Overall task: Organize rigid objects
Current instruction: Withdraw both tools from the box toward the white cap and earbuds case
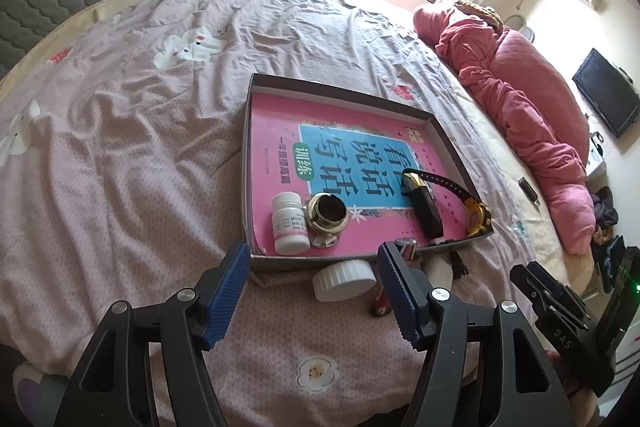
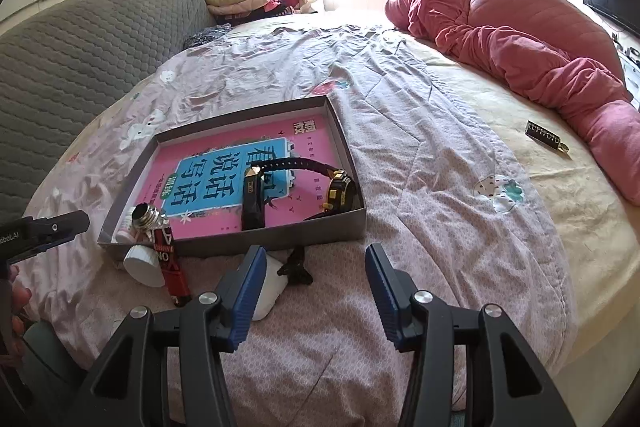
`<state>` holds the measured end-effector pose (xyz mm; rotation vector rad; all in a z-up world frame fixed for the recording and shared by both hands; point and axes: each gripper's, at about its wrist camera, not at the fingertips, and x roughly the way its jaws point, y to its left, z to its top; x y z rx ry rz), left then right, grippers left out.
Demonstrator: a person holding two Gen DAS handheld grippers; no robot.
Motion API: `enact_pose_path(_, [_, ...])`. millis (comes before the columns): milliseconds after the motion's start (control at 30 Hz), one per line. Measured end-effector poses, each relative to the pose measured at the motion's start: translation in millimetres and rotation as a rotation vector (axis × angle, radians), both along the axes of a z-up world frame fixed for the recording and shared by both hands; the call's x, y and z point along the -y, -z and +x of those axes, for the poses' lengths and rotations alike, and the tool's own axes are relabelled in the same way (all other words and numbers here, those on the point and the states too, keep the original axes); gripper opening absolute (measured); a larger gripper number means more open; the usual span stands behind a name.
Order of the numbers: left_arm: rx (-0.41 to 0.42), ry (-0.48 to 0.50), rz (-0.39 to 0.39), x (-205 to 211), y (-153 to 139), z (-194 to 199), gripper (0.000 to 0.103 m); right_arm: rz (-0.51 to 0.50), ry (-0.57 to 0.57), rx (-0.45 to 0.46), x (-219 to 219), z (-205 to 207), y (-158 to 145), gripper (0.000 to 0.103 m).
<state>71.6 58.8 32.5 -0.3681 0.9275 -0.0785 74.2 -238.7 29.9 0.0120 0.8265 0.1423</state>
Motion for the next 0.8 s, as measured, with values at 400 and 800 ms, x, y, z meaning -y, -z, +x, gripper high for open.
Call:
enact_pose_path(400, [0.001, 0.045, 0.025, 18, -1, -17, 0.068, -0.001, -0.067, 0.018, -21, -12, -5, 0.051])
enact_pose_path(800, [-0.027, 0.074, 0.046, 29, 7, -24, 0.068, -0.009, -0.125, 0.002, -40, -22, 5, 0.052])
